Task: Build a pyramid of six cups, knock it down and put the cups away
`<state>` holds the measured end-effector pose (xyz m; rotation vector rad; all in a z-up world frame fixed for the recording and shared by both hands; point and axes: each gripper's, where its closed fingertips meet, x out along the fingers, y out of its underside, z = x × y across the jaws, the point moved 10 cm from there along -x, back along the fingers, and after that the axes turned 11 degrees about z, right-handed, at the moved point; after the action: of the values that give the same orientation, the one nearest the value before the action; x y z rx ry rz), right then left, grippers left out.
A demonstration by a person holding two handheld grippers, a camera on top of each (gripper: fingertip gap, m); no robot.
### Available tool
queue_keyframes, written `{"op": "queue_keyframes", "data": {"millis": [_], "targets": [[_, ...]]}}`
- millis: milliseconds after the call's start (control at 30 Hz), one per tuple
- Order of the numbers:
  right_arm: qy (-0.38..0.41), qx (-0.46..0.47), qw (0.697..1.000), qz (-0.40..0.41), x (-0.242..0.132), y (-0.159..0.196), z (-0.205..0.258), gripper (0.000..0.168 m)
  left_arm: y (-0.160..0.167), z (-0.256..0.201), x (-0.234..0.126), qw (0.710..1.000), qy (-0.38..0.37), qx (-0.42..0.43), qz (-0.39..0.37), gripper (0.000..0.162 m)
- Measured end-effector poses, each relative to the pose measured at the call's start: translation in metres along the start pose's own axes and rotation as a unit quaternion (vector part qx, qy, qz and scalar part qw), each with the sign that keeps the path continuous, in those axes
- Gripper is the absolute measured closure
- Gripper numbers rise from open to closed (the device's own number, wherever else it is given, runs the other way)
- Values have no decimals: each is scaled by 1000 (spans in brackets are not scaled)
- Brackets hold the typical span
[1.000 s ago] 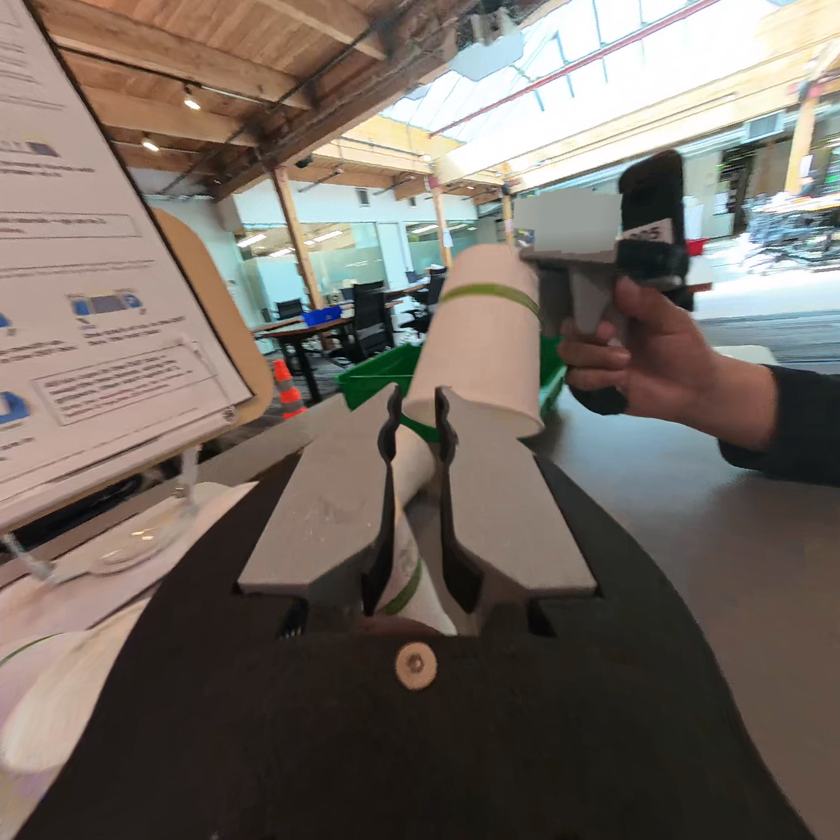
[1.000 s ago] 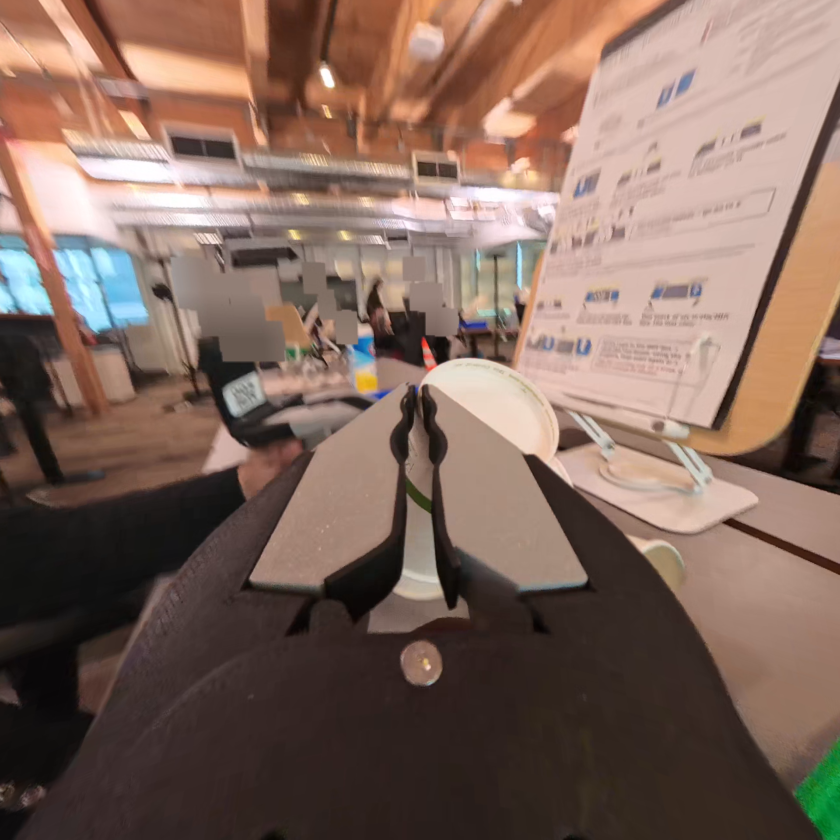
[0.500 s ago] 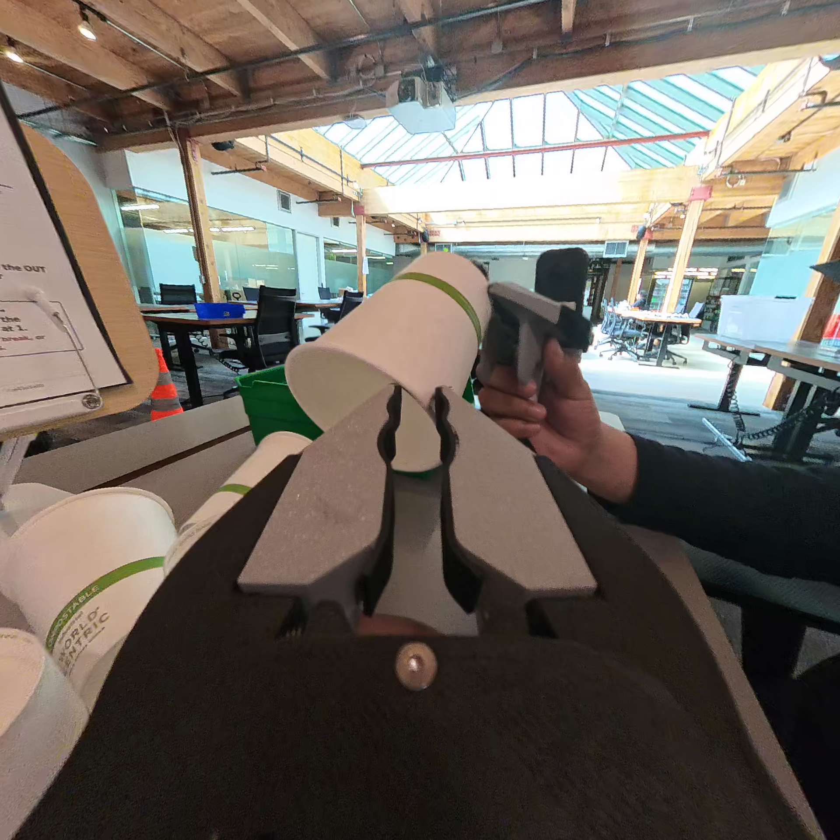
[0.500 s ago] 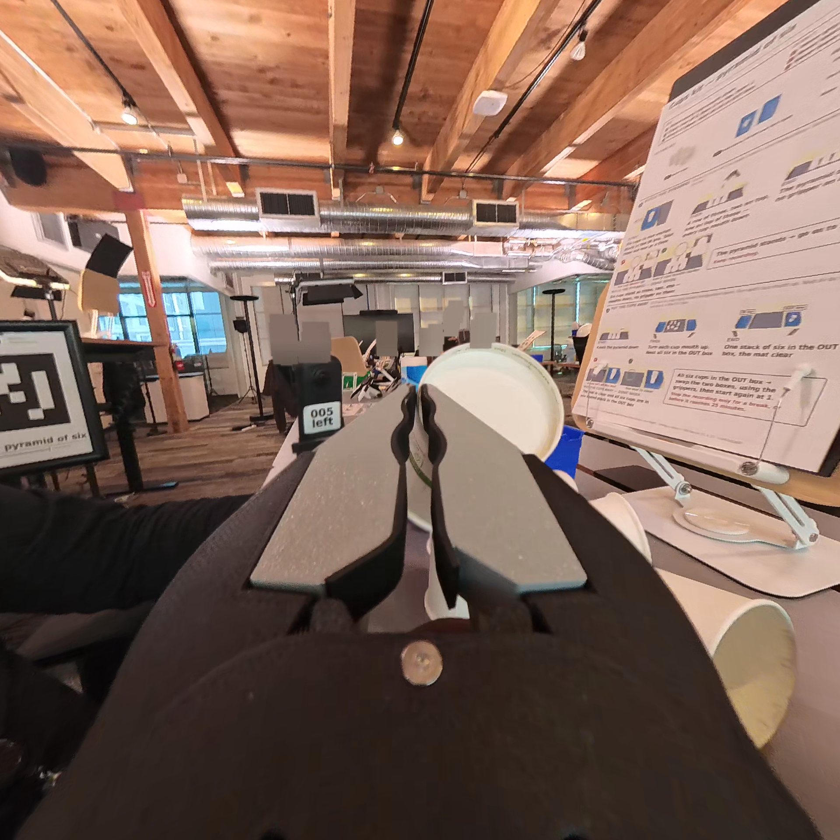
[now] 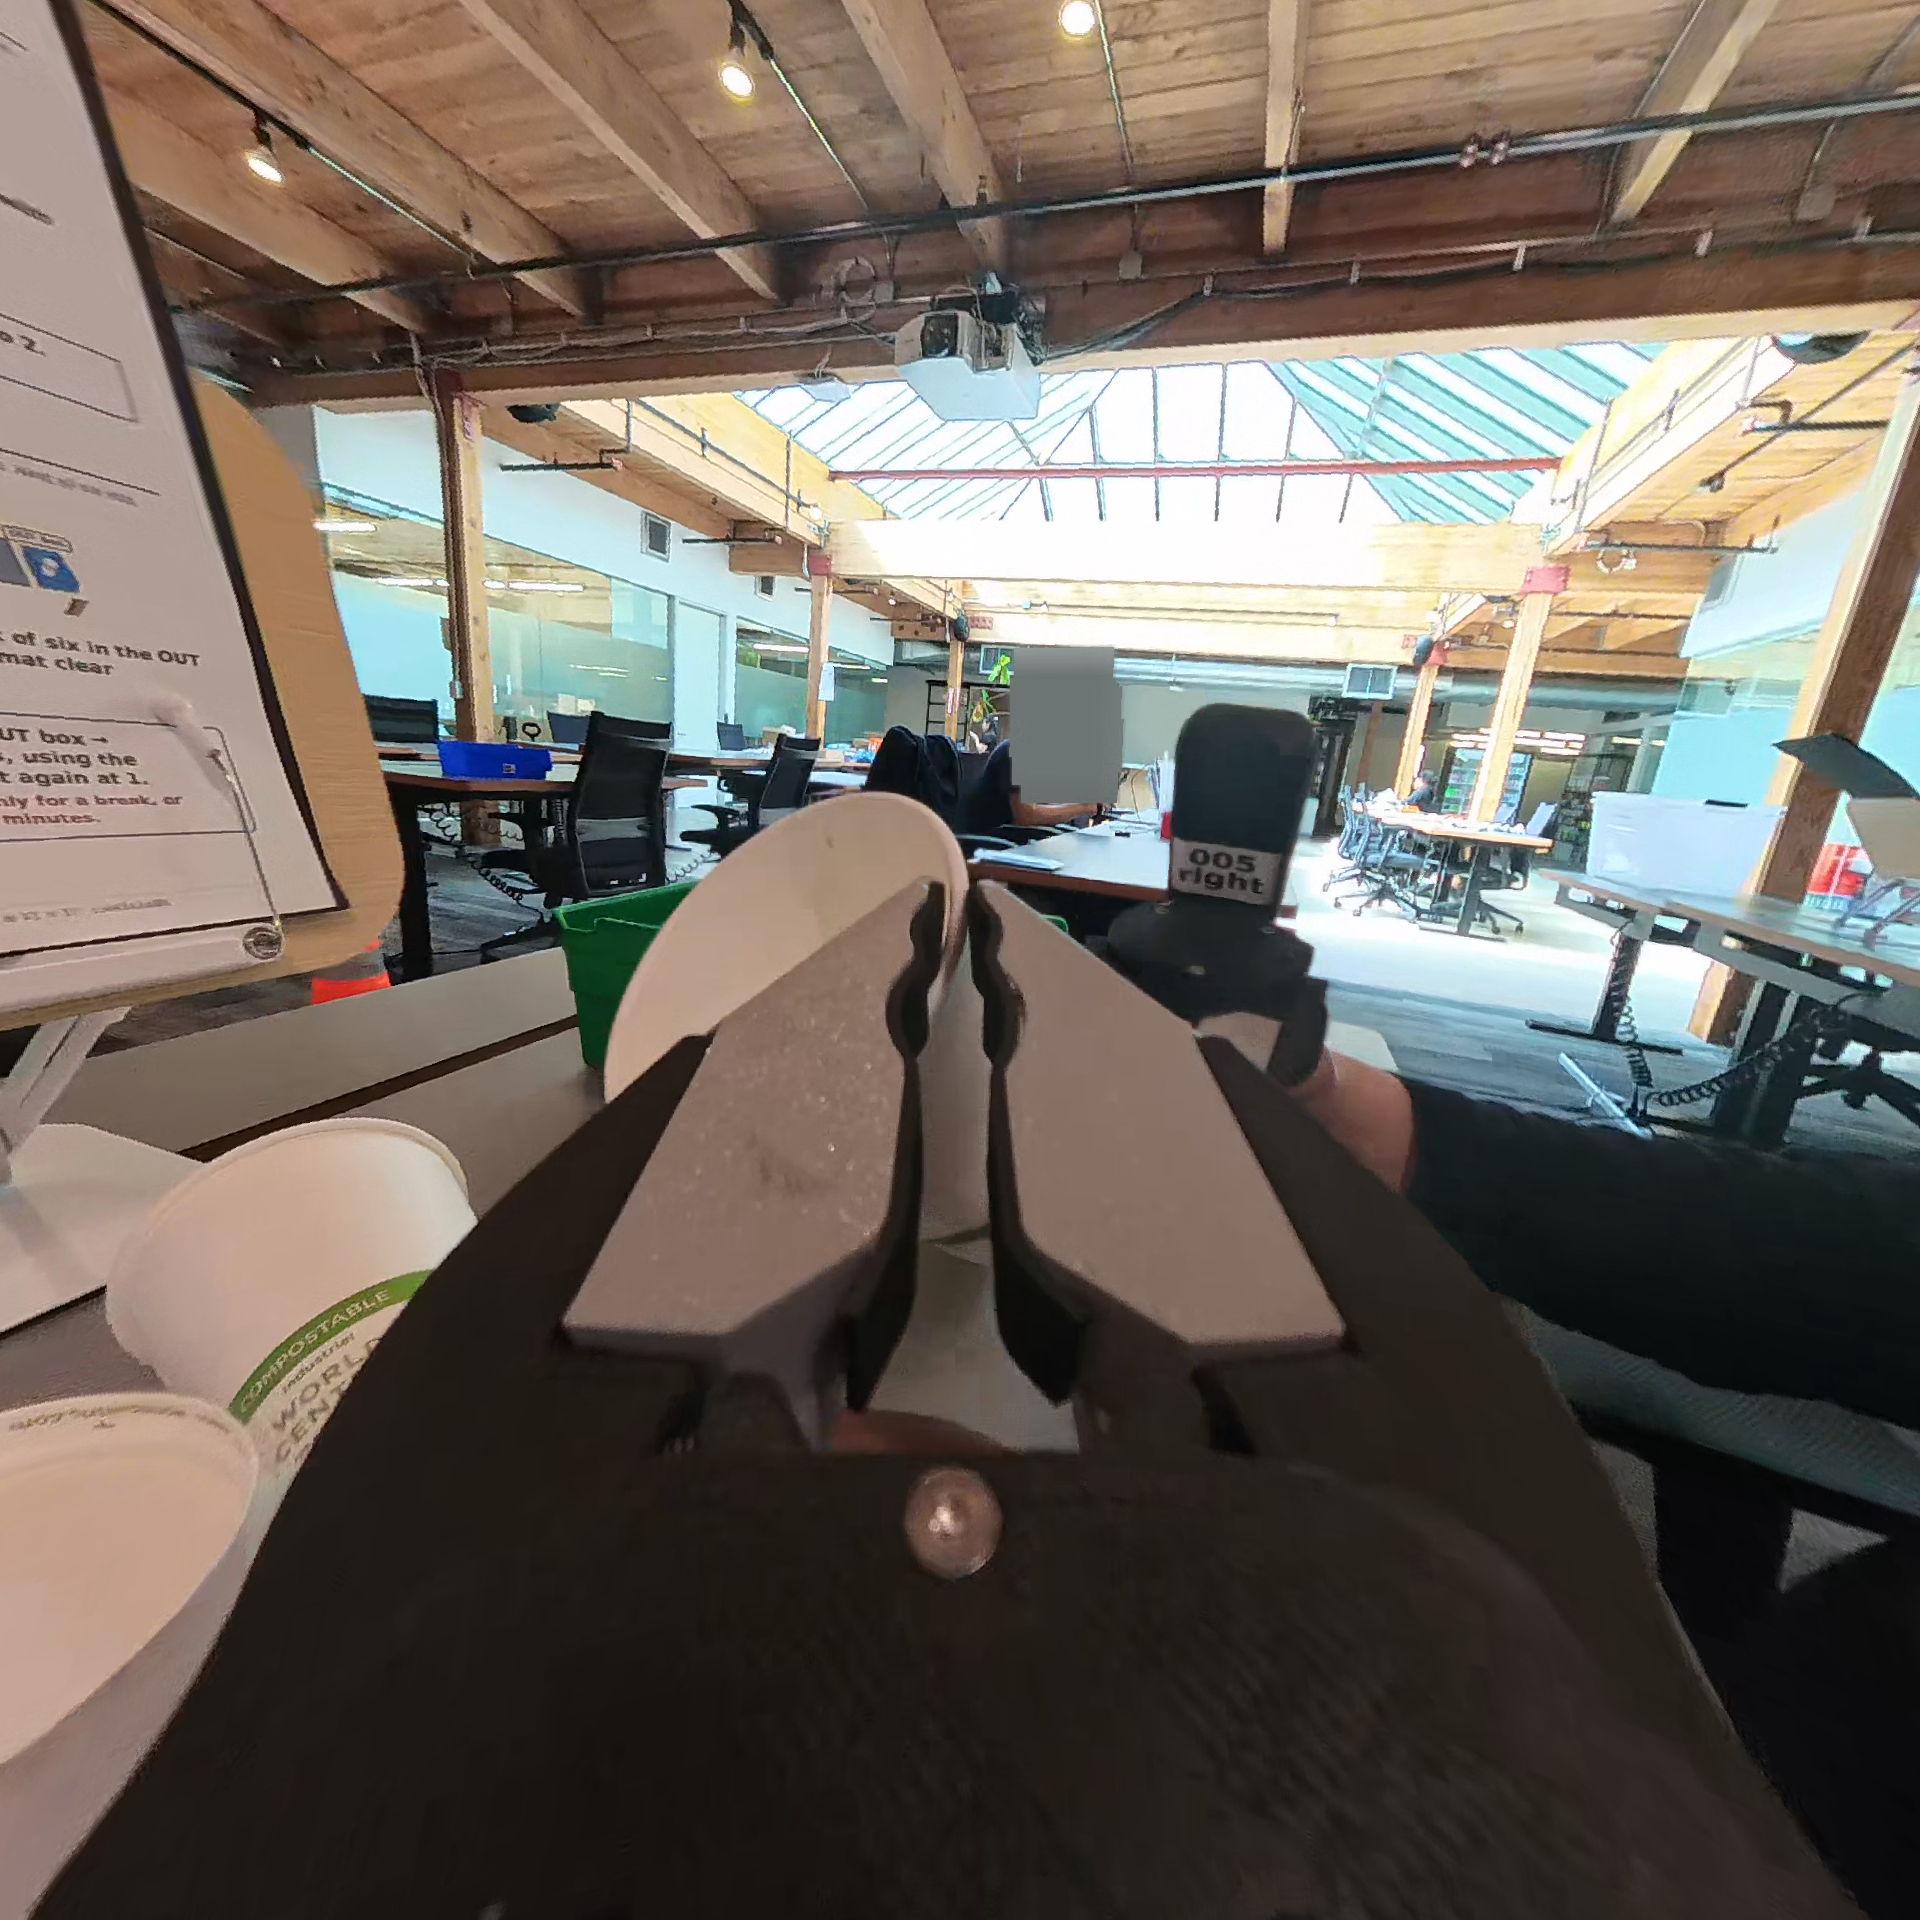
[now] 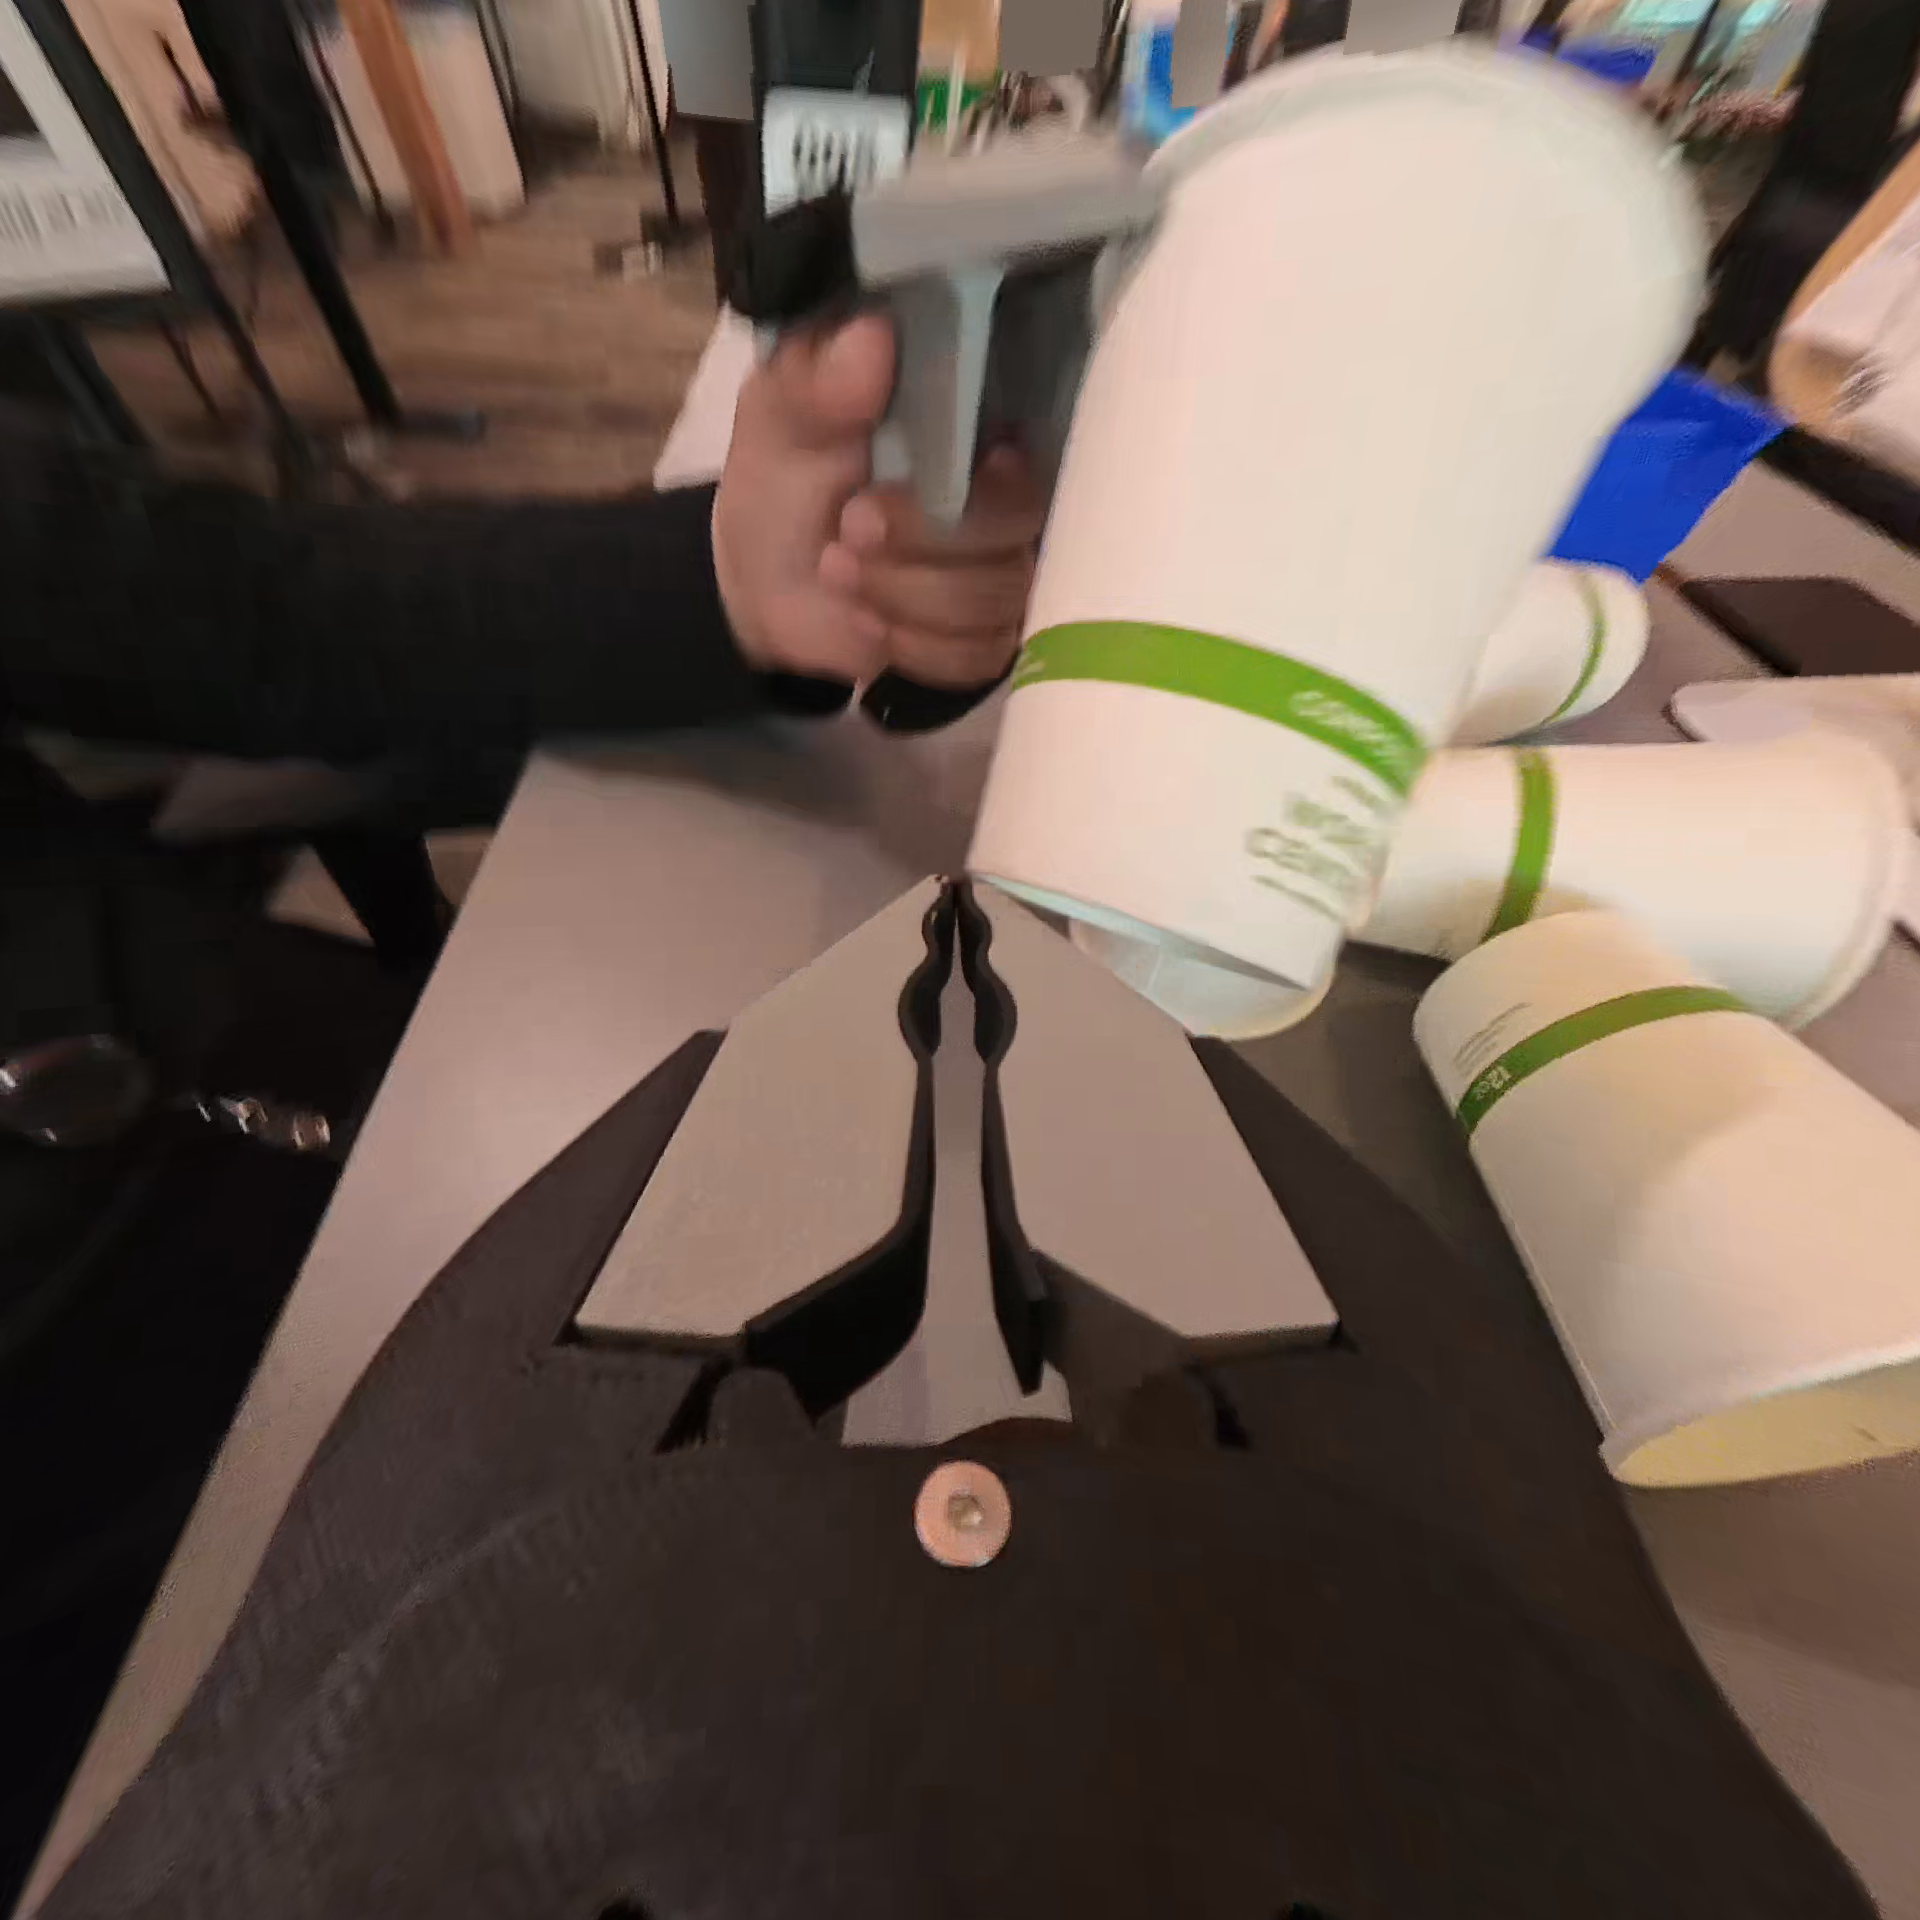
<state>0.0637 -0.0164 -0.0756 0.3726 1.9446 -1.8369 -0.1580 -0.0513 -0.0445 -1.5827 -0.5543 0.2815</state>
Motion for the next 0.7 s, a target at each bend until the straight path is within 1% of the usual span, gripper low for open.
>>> {"op": "queue_keyframes", "data": {"millis": [67,133,200,267,333,400,433,500,567,633,700], "targets": [[3,-29,998,50,14,4,7,168,2,-3,4,1000,6,14,16,161],[-6,-49,996,74,23,6,13,161,4,-6,6,999,7,27,29,161],[-50,-61,994,78,24,7,21,161,5,-8,8,999,6,37,37,161],[-102,-73,991,53,19,3,30,160,4,-9,7,999,4,41,34,160],[-153,-82,985,8,8,-5,38,159,3,-9,6,998,11,43,34,160],[-205,-82,974,-41,-7,-13,44,156,3,-11,6,997,25,50,49,161],[-215,-83,971,-70,-15,-17,45,155,5,-13,8,995,37,57,66,161],[-219,-83,963,-133,-33,-24,44,154,10,-19,11,990,53,86,101,162],[-189,-65,963,-179,-48,-27,36,153,15,-27,14,981,81,120,133,162],[-133,-44,970,-200,-56,-27,26,146,19,-38,16,970,127,144,152,162],[-113,-31,970,-212,-59,-27,21,144,24,-47,18,959,163,157,169,162]]}}
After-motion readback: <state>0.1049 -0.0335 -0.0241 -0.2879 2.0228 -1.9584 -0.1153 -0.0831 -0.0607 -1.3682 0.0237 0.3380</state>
